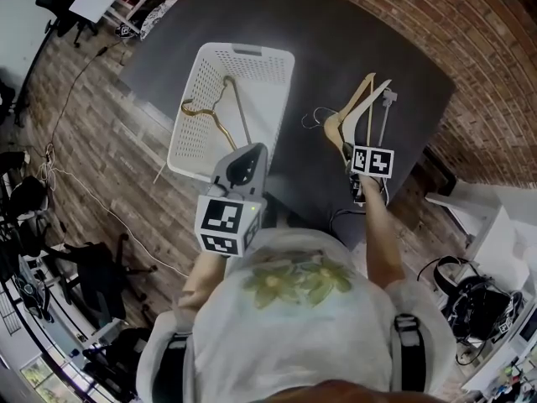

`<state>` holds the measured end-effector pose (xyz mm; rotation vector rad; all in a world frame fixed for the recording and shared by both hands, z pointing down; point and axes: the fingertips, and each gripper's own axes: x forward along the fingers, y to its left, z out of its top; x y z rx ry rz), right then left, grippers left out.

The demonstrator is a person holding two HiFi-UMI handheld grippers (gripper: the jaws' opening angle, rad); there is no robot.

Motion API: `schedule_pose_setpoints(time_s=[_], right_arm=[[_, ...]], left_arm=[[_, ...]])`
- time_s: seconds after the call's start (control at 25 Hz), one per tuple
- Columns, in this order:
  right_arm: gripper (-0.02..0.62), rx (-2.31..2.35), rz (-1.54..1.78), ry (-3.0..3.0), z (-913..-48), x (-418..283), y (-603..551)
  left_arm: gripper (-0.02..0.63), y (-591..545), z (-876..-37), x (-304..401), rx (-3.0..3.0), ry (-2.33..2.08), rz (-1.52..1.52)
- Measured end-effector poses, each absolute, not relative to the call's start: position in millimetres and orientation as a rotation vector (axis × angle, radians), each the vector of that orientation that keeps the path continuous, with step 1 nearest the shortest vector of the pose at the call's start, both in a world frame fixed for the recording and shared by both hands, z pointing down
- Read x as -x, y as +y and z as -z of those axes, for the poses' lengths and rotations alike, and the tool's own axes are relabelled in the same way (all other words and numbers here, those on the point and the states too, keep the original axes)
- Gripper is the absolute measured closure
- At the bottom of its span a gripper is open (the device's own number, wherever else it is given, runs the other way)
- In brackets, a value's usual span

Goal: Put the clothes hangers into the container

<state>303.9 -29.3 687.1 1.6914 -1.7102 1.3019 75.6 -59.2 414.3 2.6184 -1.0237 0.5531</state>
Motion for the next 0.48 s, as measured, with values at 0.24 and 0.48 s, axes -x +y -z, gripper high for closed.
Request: schedule_pose_setpoints(time_s=[0.24,0.48], right_arm=[[0.462,-1.735,-1.279,-1.773,-655.4,-298.1,-31.7],[0.462,-1.76,-1.224,-1.872,-610.1,-288.0,-37.8]], left_arm=[[0.578,-58.9,-415.7,-71.3,-2.613,-1.026,-0.541],[0.578,-59.3,-416.9,-64.8,-2.598,-1.042,-0.531]])
